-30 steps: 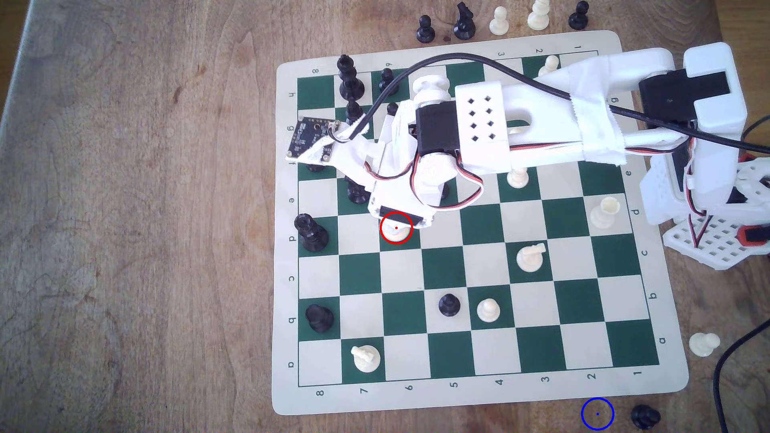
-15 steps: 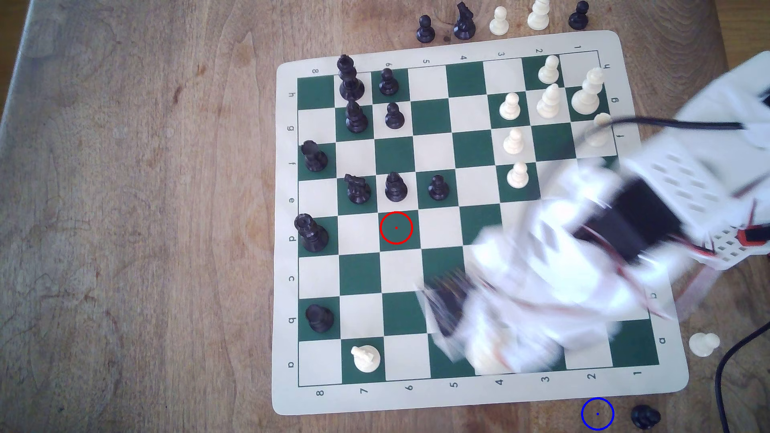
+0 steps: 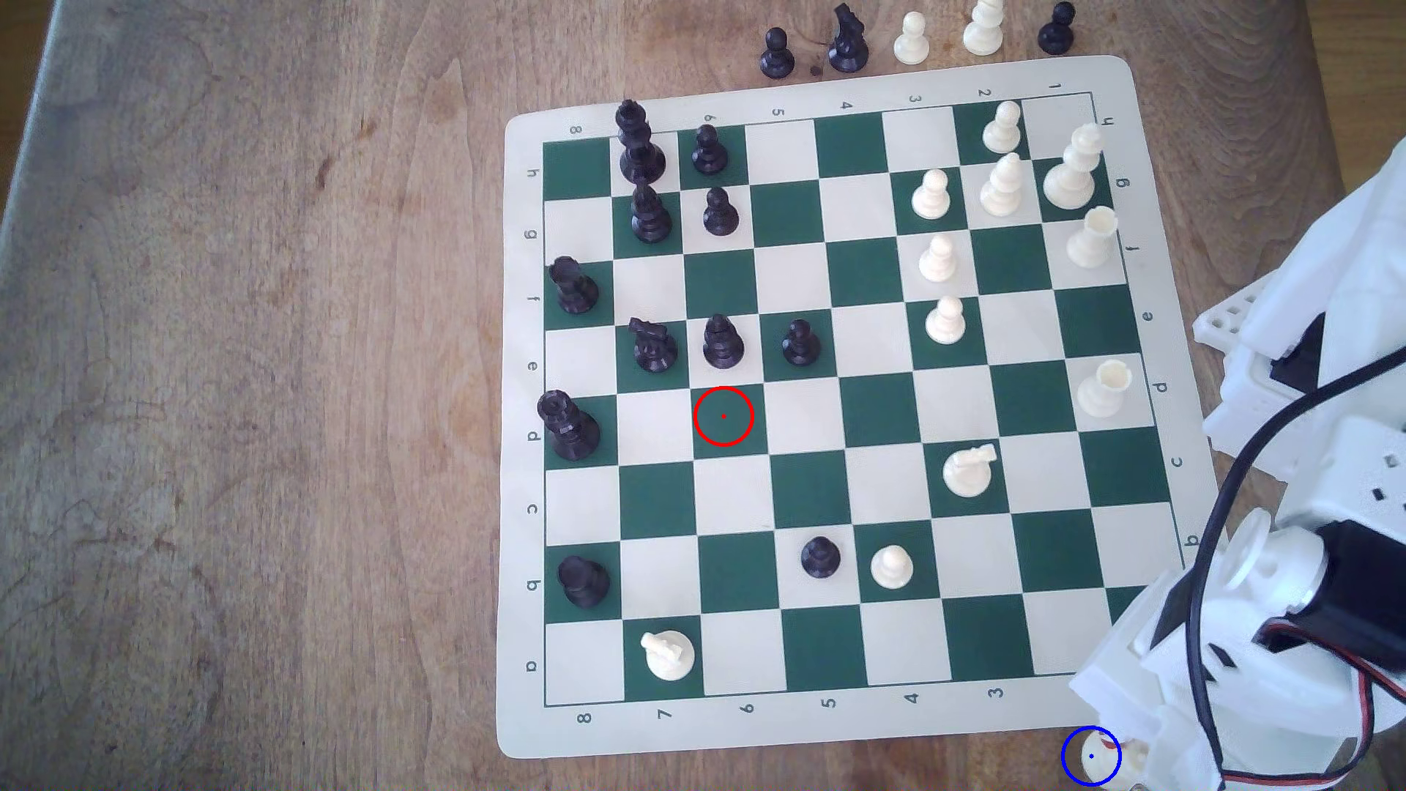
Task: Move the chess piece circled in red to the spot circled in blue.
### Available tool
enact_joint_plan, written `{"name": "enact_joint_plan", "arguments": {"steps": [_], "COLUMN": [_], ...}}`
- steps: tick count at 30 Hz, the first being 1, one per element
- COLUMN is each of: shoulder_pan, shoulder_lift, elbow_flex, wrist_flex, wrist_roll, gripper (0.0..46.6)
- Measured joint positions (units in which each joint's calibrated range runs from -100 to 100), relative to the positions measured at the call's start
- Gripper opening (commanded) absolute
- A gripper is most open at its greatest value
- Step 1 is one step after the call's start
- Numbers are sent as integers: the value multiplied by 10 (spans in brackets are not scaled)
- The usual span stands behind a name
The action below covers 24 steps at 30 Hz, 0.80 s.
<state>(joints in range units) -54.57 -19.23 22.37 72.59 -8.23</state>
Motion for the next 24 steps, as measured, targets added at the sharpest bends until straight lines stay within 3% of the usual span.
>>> {"name": "enact_joint_plan", "arguments": {"steps": [11, 24], "shoulder_pan": [-7, 25], "shoulder_lift": [80, 111], "elbow_flex": [0, 0], "wrist_flex": [-48, -53], "wrist_roll": [0, 0], "gripper": [5, 4]}}
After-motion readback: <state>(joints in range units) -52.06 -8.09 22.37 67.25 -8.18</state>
